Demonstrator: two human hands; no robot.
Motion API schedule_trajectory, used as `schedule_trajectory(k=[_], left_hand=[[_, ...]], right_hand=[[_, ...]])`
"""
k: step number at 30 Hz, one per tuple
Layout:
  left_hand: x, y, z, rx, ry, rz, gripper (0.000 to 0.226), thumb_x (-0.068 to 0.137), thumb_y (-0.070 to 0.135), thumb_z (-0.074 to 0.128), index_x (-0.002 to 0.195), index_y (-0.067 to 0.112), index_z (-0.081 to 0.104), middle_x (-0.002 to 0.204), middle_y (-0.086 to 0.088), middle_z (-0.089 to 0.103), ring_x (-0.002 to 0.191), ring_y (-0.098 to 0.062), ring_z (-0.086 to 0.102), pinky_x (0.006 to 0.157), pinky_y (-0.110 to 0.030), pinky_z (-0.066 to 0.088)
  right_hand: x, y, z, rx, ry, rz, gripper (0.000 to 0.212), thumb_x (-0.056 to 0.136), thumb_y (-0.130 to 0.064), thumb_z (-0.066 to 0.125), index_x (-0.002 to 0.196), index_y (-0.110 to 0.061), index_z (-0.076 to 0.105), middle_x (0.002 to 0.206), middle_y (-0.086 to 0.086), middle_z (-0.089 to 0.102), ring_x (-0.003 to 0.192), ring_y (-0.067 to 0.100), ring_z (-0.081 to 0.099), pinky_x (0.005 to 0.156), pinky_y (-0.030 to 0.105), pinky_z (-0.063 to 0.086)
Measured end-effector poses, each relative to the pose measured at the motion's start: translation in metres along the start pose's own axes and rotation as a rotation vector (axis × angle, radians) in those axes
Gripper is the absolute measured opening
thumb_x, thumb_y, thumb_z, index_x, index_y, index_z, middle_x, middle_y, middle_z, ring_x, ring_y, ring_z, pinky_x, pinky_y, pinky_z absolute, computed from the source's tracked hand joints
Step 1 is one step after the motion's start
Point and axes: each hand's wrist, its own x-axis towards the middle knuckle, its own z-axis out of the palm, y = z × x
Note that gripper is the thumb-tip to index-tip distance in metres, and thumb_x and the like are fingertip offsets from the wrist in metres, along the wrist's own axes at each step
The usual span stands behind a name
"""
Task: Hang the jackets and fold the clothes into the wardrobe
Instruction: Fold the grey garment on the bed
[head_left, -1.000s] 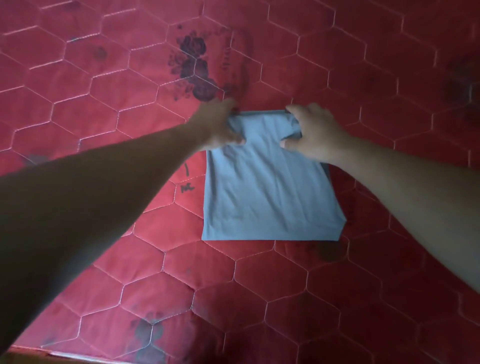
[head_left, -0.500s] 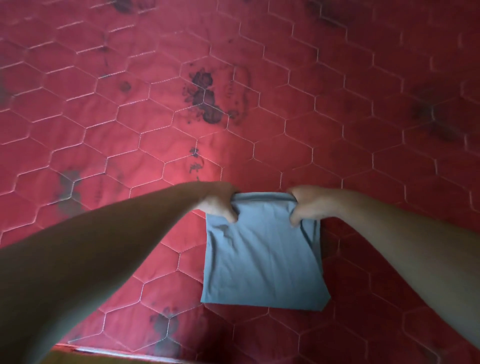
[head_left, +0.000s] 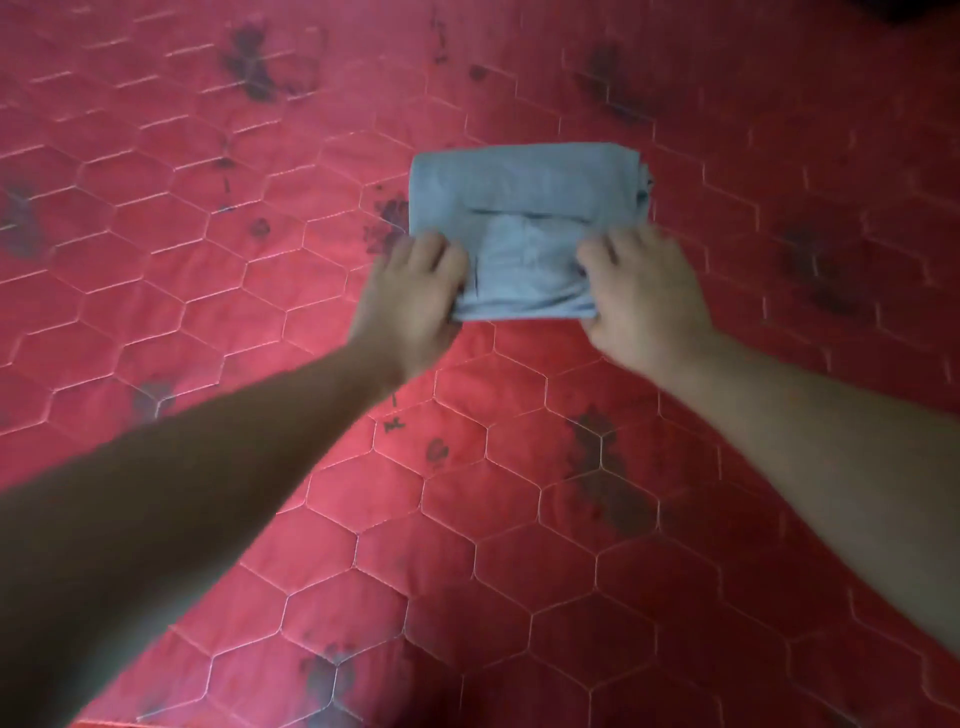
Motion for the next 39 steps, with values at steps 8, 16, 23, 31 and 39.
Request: schedule_trajectory(k=[8,16,23,31,39], left_hand=[[-0.112,0.038,0.095,-0.203,-0.347,-0.250,0.046,0.085,0.059,0.049,0.113,0.025,0.063,0.127,-0.001,0.049,0.125,-0.027,0.044,0.112,-0.054,0.029],[-0.041,0.016,0.160,0.014,-0.178,-0.263,0.066,0.104,0.057,0.026,0.161,0.026,0.013,0.167,-0.023,-0.005,0.155,-0.037,-0.009,0.124,-0.056,0.003],[-0.036,0.005,0.171,-0.023,-0.237,-0.268,0.070,0.100,0.059,0.026,0.161,0.025,0.020,0.167,-0.023,-0.004,0.155,-0.035,-0.009,0.125,-0.052,0.000],[0.001,-0.014,0.142,0.040,-0.222,-0.197,0.066,0.103,0.062,0.025,0.161,0.033,0.013,0.167,-0.022,-0.003,0.154,-0.038,-0.007,0.125,-0.054,0.000],[0.005,-0.027,0.167,-0.140,-0.211,-0.288,0.070,0.098,0.066,0.031,0.160,0.035,0.016,0.167,-0.019,-0.010,0.153,-0.036,-0.017,0.126,-0.050,0.000]], right_hand=[[-0.136,-0.070,0.095,0.148,-0.347,0.292,0.051,0.088,-0.062,0.059,0.115,-0.018,0.060,0.111,0.008,0.055,0.106,0.032,0.053,0.083,0.046,0.045],[-0.056,-0.049,0.162,0.104,-0.177,0.189,0.071,0.100,-0.064,0.036,0.156,-0.021,0.036,0.166,0.016,0.022,0.155,0.038,0.012,0.119,0.068,0.016],[-0.052,-0.050,0.176,0.132,-0.216,0.209,0.073,0.099,-0.065,0.033,0.159,-0.024,0.028,0.169,0.014,0.013,0.157,0.035,0.002,0.120,0.068,0.011],[0.001,-0.031,0.161,0.054,-0.085,0.199,0.065,0.099,-0.067,0.035,0.145,-0.023,0.050,0.156,0.014,0.041,0.144,0.039,0.037,0.110,0.063,0.027],[0.003,-0.018,0.191,0.181,-0.091,0.369,0.076,0.097,-0.068,0.036,0.157,-0.022,0.033,0.165,0.015,0.026,0.155,0.033,0.017,0.122,0.064,0.011]])
